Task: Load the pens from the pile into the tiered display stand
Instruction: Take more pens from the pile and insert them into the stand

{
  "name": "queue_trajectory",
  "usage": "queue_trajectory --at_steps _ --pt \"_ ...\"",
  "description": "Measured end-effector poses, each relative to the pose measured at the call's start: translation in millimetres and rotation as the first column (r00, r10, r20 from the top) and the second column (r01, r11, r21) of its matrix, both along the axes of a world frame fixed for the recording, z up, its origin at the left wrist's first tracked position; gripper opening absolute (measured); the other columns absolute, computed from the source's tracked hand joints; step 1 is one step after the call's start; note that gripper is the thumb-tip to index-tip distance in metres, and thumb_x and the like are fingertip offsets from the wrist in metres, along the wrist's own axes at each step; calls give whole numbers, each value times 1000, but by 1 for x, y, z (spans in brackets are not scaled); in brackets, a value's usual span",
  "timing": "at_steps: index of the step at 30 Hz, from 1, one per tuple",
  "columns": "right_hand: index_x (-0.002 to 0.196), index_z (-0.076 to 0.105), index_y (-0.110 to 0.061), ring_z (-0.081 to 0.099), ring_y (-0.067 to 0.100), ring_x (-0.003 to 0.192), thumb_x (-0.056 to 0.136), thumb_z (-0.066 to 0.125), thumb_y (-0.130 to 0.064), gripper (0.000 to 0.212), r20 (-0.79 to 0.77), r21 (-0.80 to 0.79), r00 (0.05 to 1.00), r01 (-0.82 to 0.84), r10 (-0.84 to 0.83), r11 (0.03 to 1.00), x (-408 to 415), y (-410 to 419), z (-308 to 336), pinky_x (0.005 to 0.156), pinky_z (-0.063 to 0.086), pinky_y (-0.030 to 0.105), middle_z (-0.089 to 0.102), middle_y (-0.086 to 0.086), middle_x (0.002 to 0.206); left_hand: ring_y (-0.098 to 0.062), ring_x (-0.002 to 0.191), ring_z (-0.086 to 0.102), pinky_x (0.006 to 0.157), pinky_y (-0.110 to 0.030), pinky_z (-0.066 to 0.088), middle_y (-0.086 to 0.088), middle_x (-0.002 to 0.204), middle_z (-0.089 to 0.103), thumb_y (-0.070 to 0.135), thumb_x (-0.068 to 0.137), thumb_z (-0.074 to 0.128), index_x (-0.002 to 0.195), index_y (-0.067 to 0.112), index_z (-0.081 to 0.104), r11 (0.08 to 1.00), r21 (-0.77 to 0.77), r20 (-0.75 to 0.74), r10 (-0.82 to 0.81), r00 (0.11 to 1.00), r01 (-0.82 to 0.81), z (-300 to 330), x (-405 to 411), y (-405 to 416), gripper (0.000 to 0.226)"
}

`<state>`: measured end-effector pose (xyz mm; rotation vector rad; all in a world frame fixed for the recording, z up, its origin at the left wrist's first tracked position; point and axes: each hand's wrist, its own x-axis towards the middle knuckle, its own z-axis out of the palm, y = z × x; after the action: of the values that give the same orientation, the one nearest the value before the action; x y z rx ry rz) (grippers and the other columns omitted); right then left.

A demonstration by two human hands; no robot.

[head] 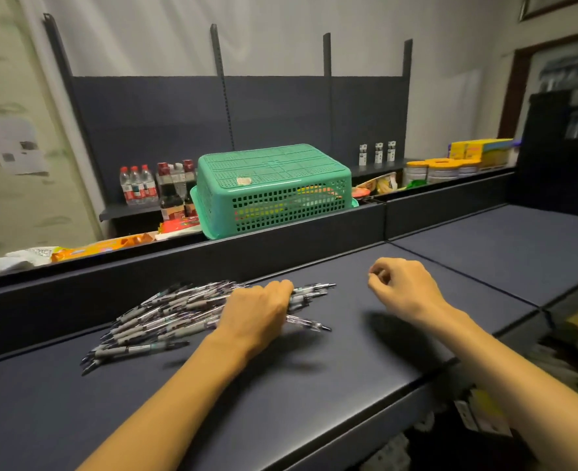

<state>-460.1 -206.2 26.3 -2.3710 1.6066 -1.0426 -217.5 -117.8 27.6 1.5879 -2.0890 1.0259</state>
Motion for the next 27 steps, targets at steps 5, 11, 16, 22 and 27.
queue_trajectory --at_steps 5,11,16,22,27 --pt "90 68 -21 62 21 76 89 57 -28 13 -1 -30 1000 20 -20 999 -59 -14 5 67 52 34 69 -3 81 -25 35 52 38 -24 18 -2 48 54 14 58 62 64 19 51 999 35 -30 34 999 -33 9 -62 -23 14" --pt "96 67 -22 62 19 77 91 57 -32 15 -4 -21 1000 -2 2 1000 -149 -46 1 71 54 33 70 -2 88 -24 31 48 40 -22 14 -1 46 53 13 49 82 64 18 51 987 111 -22 116 993 -113 6 -151 -59 34" --pt "99 65 -21 57 16 74 93 56 -32 16 -79 -28 996 -41 38 999 -232 -79 8 66 43 26 68 -3 88 -29 50 58 46 -28 24 -2 66 63 17 78 64 81 16 53 980 142 -64 152 986 -142 4 -234 -90 12" --pt "99 64 -21 58 16 74 93 55 -32 15 -90 -9 994 -68 67 998 -309 -126 15 67 47 27 66 -4 85 -30 80 62 58 -31 30 -2 95 65 20 96 37 102 19 48 972 170 -111 184 977 -164 8 -318 -135 12" --pt "101 64 -22 61 14 77 94 56 -32 14 -65 25 993 -101 102 995 -360 -175 11 71 53 30 67 -4 88 -33 70 63 52 -31 27 -4 84 67 18 91 48 94 16 52 971 193 -135 166 977 -139 9 -369 -191 5"
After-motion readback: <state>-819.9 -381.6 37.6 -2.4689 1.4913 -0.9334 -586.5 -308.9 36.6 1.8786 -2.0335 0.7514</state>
